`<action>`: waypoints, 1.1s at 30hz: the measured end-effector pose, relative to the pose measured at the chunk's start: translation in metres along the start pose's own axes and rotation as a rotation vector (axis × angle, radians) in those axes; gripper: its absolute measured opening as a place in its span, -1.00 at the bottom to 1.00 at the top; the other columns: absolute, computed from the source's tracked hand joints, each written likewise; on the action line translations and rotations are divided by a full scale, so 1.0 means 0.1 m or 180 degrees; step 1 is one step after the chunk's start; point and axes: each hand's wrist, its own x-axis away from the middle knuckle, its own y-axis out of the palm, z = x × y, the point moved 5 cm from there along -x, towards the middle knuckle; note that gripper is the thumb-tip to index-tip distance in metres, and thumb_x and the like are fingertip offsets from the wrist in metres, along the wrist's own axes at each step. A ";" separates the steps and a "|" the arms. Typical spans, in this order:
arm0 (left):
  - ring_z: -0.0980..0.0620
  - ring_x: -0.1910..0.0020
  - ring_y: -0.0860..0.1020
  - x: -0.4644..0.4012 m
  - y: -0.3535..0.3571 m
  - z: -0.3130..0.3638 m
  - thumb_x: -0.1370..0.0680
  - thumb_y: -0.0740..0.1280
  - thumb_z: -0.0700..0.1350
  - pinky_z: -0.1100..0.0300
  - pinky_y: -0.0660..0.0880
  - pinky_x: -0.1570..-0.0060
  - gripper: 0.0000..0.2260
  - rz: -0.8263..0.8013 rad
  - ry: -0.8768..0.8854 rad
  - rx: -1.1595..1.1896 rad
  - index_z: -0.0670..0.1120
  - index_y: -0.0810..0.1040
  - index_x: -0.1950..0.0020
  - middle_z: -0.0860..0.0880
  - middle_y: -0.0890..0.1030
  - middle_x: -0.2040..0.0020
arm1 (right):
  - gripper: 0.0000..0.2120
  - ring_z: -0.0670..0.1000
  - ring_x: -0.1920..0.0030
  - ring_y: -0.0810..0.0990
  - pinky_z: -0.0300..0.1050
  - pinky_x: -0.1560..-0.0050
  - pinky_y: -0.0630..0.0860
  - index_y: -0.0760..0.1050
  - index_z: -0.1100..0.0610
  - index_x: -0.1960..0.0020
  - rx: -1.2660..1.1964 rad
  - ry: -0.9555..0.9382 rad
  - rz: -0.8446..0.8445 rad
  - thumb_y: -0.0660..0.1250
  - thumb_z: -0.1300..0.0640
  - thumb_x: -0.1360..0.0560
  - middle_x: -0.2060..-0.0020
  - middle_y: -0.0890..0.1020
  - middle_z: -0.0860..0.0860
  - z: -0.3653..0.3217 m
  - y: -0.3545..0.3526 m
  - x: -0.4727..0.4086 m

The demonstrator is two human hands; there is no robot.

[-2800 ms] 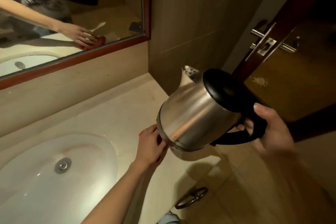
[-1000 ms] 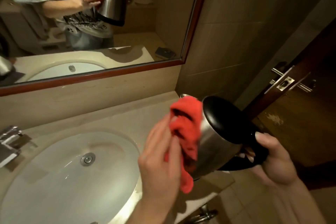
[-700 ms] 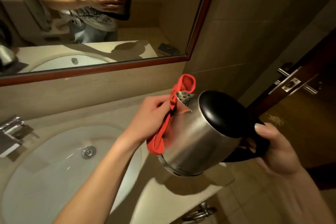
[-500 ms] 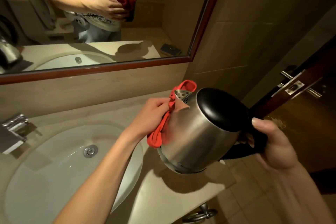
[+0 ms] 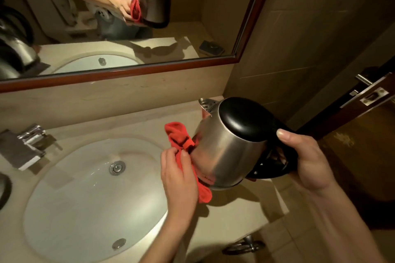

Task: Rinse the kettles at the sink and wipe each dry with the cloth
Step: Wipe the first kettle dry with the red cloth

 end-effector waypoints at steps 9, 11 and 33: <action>0.12 -0.08 0.36 0.04 0.66 -0.05 -0.66 0.20 -0.17 0.32 0.23 -0.17 -0.84 0.0130 -0.0654 0.0115 -0.17 0.40 -0.22 -0.04 0.39 -0.12 | -0.63 -0.04 0.47 0.55 -0.16 0.40 0.50 0.57 0.25 0.48 0.0052 -0.0032 0.0615 0.52 0.08 -0.41 0.52 0.55 0.05 0.36 -0.07 -0.34; 0.11 -0.08 0.39 -0.08 0.82 -0.08 -0.66 0.19 -0.14 0.30 0.26 -0.17 -0.82 0.0050 -0.0782 0.0129 -0.15 0.41 -0.23 -0.03 0.40 -0.13 | -0.45 0.10 0.31 0.61 0.04 0.27 0.55 0.57 0.47 0.22 0.0063 -0.0021 0.0683 0.55 -0.07 -0.31 0.34 0.61 0.20 0.43 -0.12 -0.44; -0.32 0.20 0.54 -1.27 1.21 -0.55 -0.41 0.42 -0.05 -0.21 0.50 0.15 -0.71 0.0024 -0.0909 0.0293 -0.24 0.42 0.21 -0.33 0.54 0.23 | -0.58 -0.09 0.46 0.46 -0.21 0.44 0.38 0.50 0.34 0.39 0.0652 0.0065 0.1429 0.55 0.12 -0.49 0.52 0.48 0.02 1.39 -0.40 -1.79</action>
